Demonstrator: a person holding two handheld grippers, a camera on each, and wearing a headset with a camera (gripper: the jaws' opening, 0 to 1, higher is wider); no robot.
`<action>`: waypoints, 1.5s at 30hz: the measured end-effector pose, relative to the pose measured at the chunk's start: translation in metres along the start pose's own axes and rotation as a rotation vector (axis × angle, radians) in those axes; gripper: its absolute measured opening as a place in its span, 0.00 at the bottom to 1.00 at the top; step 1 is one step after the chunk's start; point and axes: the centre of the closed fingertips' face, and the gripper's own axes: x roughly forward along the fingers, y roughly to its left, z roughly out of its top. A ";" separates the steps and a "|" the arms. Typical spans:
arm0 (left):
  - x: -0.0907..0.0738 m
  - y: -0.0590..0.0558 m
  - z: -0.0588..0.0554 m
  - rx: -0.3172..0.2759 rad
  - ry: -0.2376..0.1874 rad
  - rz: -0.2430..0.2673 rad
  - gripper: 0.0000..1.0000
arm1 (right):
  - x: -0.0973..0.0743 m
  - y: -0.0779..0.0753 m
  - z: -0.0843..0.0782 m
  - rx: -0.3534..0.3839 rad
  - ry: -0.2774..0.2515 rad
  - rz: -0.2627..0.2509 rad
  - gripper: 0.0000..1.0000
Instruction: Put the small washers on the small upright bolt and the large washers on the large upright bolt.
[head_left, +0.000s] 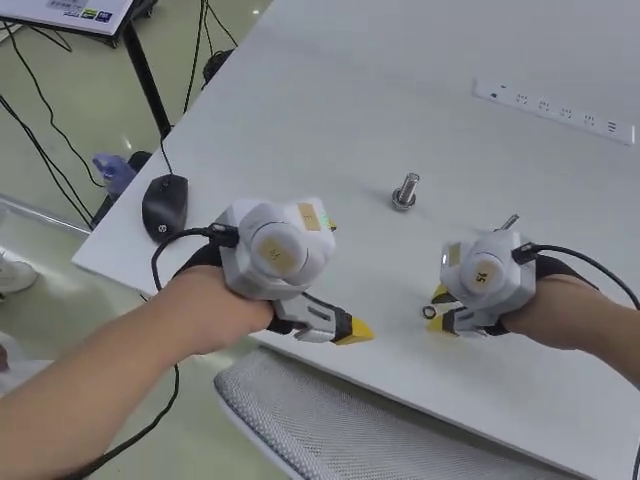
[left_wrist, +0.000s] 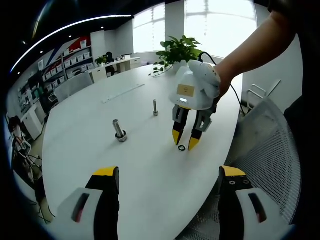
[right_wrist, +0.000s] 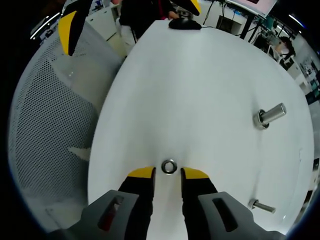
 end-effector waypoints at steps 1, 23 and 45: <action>0.000 -0.001 0.000 -0.003 0.001 0.000 0.81 | 0.000 0.000 0.000 -0.007 0.002 -0.001 0.22; -0.004 -0.001 -0.006 -0.014 0.004 0.008 0.78 | 0.002 -0.001 0.004 -0.034 0.080 0.002 0.18; 0.003 0.001 0.002 -0.010 -0.005 -0.001 0.75 | -0.001 -0.009 0.001 0.076 0.063 0.012 0.12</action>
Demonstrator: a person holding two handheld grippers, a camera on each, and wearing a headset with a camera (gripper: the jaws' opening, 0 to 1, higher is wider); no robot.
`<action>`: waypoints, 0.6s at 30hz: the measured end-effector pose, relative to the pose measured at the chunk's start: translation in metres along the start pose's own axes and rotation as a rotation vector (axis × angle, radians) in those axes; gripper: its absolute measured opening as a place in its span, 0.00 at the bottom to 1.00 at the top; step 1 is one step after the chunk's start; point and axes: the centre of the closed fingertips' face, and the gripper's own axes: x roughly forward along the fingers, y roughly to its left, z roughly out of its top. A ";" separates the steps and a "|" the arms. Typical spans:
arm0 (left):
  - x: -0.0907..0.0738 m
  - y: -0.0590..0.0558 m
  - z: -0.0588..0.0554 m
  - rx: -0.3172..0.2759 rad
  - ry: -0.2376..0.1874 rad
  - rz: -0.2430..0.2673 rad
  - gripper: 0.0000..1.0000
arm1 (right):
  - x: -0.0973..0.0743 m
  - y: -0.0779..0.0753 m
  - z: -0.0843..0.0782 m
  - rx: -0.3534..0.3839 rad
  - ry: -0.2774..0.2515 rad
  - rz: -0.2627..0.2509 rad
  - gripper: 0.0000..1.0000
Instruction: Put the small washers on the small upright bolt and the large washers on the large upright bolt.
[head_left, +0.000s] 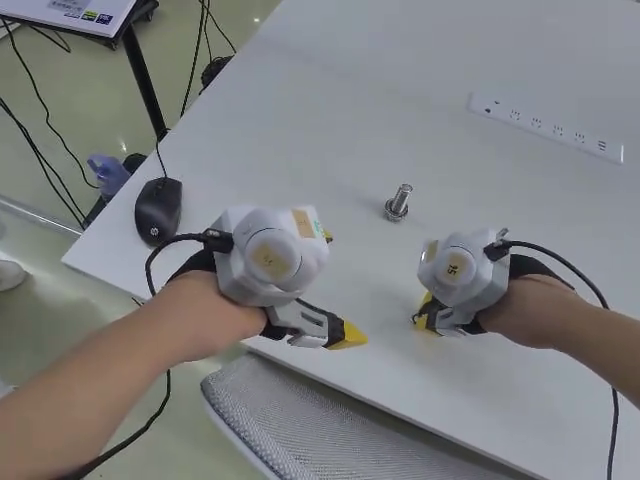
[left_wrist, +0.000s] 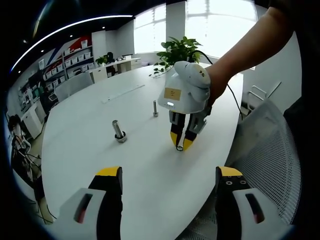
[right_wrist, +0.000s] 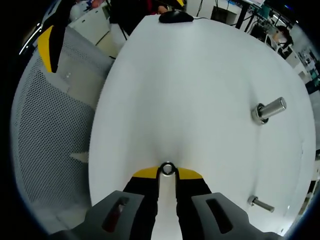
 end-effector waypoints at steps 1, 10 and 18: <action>0.000 0.000 0.000 -0.001 0.001 0.000 0.75 | 0.000 -0.001 0.000 0.008 -0.003 0.002 0.12; 0.004 -0.002 0.001 0.001 0.001 -0.010 0.76 | -0.019 -0.018 -0.017 0.066 -0.017 -0.047 0.12; 0.006 0.001 0.001 -0.010 -0.007 -0.008 0.80 | -0.041 -0.038 -0.053 0.141 0.001 -0.091 0.12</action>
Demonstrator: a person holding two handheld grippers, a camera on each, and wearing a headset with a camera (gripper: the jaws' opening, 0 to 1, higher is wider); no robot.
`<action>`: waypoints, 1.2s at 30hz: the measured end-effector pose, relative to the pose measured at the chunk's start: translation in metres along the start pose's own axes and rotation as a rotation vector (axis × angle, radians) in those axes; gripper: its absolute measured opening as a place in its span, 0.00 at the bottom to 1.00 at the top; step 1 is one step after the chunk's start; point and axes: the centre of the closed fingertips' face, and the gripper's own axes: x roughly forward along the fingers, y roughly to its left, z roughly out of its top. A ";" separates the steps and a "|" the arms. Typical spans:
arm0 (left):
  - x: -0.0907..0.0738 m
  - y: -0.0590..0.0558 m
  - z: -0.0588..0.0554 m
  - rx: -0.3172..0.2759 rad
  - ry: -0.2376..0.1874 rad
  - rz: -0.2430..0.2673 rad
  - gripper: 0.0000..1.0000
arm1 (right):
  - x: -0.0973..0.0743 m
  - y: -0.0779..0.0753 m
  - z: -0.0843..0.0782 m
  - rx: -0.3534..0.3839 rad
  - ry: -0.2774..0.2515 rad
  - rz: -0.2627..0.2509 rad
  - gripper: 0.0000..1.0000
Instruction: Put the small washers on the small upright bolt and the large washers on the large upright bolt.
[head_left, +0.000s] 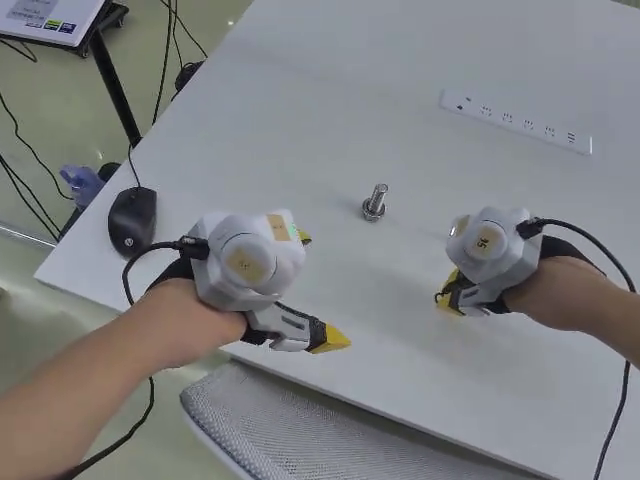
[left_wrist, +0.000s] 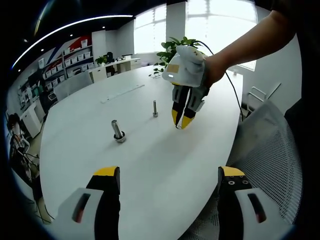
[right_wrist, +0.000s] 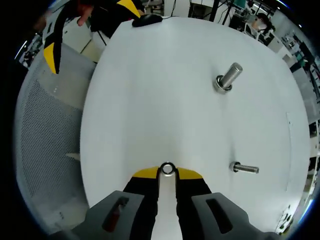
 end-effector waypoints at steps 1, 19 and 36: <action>0.000 0.001 0.000 -0.002 0.001 0.001 0.80 | -0.002 -0.003 -0.003 0.006 0.002 -0.004 0.12; 0.008 0.007 0.002 -0.005 -0.005 -0.005 0.85 | -0.049 -0.056 -0.029 0.103 -0.002 -0.076 0.12; 0.015 0.010 -0.001 -0.004 0.014 -0.016 0.87 | -0.056 -0.096 -0.004 0.089 -0.030 -0.105 0.12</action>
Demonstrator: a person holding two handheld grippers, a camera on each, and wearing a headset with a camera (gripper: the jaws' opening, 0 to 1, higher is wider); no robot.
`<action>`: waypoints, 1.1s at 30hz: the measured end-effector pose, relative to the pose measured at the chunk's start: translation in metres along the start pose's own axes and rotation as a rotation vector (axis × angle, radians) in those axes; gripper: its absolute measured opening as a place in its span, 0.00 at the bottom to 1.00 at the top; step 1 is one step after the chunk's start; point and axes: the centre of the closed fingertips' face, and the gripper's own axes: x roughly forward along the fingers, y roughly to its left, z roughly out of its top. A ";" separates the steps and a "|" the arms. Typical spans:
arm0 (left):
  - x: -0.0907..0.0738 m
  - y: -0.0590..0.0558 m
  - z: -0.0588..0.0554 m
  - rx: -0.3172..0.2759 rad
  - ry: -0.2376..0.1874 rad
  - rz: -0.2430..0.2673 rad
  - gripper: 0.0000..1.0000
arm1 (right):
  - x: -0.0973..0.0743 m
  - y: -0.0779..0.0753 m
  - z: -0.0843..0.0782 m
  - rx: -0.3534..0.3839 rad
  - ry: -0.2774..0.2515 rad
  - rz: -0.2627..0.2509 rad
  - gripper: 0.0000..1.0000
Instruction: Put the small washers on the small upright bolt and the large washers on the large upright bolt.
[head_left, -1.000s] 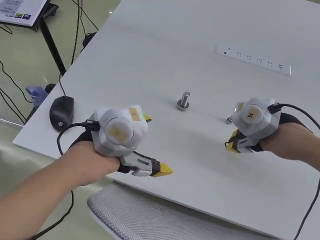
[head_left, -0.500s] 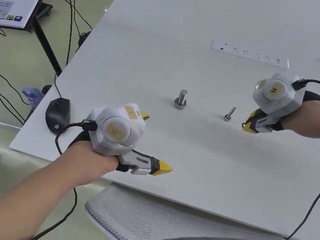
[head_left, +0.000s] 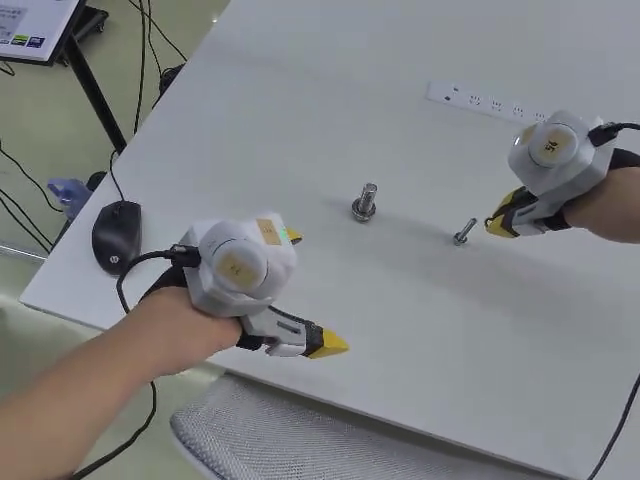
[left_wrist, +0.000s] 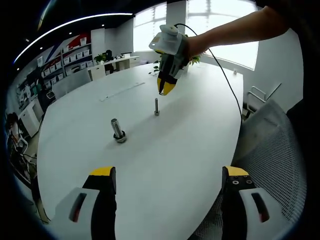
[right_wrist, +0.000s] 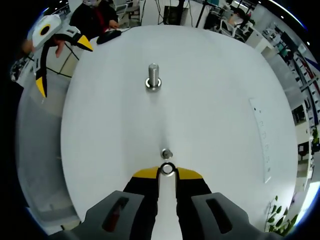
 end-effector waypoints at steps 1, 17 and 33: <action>0.000 0.000 0.000 0.000 0.000 0.000 0.88 | 0.001 -0.001 0.002 -0.001 -0.002 0.001 0.12; 0.002 0.004 -0.001 -0.020 0.000 -0.006 0.94 | 0.015 -0.003 0.010 -0.022 0.015 0.033 0.12; 0.003 0.005 -0.003 -0.031 -0.009 -0.010 0.98 | 0.023 -0.003 0.008 -0.042 0.047 0.040 0.12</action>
